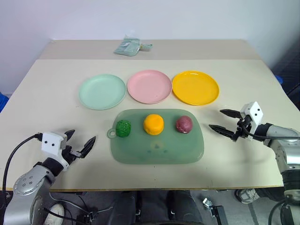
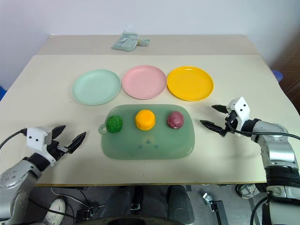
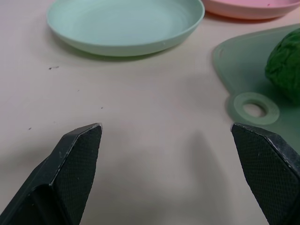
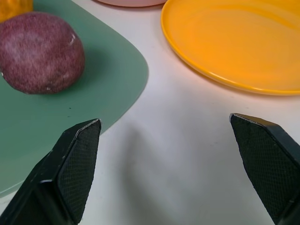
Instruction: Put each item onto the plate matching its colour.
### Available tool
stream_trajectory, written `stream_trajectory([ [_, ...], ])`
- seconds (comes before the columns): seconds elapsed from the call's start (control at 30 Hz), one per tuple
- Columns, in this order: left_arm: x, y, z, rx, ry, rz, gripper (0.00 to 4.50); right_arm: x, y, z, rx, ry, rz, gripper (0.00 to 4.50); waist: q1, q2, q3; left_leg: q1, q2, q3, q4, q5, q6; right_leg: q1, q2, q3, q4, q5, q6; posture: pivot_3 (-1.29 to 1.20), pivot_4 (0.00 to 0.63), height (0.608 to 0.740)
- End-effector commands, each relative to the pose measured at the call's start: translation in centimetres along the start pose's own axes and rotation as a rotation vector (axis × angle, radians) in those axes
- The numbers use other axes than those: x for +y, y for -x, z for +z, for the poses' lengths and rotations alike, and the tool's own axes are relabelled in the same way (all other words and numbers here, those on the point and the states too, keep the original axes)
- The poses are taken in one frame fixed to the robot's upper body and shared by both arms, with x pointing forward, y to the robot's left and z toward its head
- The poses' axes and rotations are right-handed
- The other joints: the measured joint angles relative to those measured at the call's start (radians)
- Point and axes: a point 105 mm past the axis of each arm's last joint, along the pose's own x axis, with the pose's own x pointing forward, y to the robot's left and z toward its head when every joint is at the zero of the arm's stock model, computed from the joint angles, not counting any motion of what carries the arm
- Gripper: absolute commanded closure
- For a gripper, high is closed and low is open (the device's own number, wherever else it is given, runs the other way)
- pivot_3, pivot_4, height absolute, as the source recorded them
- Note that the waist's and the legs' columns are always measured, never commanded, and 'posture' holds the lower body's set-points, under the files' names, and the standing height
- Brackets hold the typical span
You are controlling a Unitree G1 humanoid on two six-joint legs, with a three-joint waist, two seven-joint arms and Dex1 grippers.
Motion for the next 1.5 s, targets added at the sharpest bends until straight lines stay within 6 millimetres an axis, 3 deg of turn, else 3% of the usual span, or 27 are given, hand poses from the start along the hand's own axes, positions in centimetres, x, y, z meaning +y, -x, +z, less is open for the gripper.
stream_trajectory([
  [0.03, 0.0, -0.1, 0.5, -0.031, -0.022, 0.013, 0.0, -0.1, -0.3, 1.0, -0.031, 0.048, -0.009, 0.03, 0.0, 0.0, 0.0, 0.0, 0.0, 0.0, 0.0, 0.0, 0.0, 0.0, 0.0, 0.0, 0.0, 0.0, 0.0, 0.0, 0.15, 0.74],
  [0.4, -0.6, -1.2, 0.7, -0.053, -0.021, -0.015, 0.0, -0.8, -0.5, 0.0, -0.055, 0.058, -0.076, 0.03, 0.001, 0.0, 0.0, 0.0, 0.0, 0.0, 0.0, 0.0, 0.0, 0.0, 0.0, 0.0, 0.0, 0.0, 0.0, 0.0, 0.15, 0.74],
  [0.73, -1.0, -2.6, 1.8, -0.063, -0.018, -0.069, 0.0, -1.5, 1.1, -2.2, -0.05, 0.004, -0.148, 0.03, 0.001, 0.0, 0.0, 0.0, 0.0, 0.0, 0.0, 0.0, 0.0, 0.0, 0.001, 0.0, 0.0, 0.0, 0.0, 0.0, 0.15, 0.74],
  [0.97, -2.9, -3.6, 3.4, -0.074, 0.018, -0.242, 0.0, 1.5, 2.2, -2.2, -0.059, 0.022, -0.049, 0.03, 0.001, 0.001, -0.001, 0.001, 0.0, 0.0, 0.001, 0.0, 0.0, 0.001, 0.002, 0.0, 0.0, 0.0, 0.0, 0.0, 0.15, 0.74],
  [1.07, -5.4, -3.9, 4.7, -0.087, 0.019, -0.393, 0.0, 4.0, 2.4, -1.7, -0.064, 0.014, 0.058, 0.03, 0.002, 0.001, -0.001, 0.001, 0.001, 0.0, 0.001, 0.001, 0.0, 0.002, 0.003, 0.0, 0.0, 0.0, 0.0, 0.0, 0.15, 0.74],
  [1.3, -8.7, -4.8, 3.8, -0.002, -0.103, -0.586, 0.0, 7.7, 1.1, 0.5, -0.1, 0.036, 0.155, 0.03, 0.002, 0.002, -0.001, 0.001, 0.001, 0.0, 0.001, 0.001, -0.001, 0.002, 0.002, 0.0, 0.0, 0.0, 0.0, 0.0, 0.15, 0.74],
  [1.5, -8.5, -6.8, 2.9, 0.019, -0.142, -0.542, 0.0, 8.9, -0.1, 1.9, -0.114, 0.033, 0.158, 0.03, 0.01, 0.002, -0.001, 0.001, 0.0, 0.0, 0.001, 0.001, -0.001, 0.002, 0.002, 0.0, 0.0, 0.0, 0.0, 0.0, 0.15, 0.74],
])
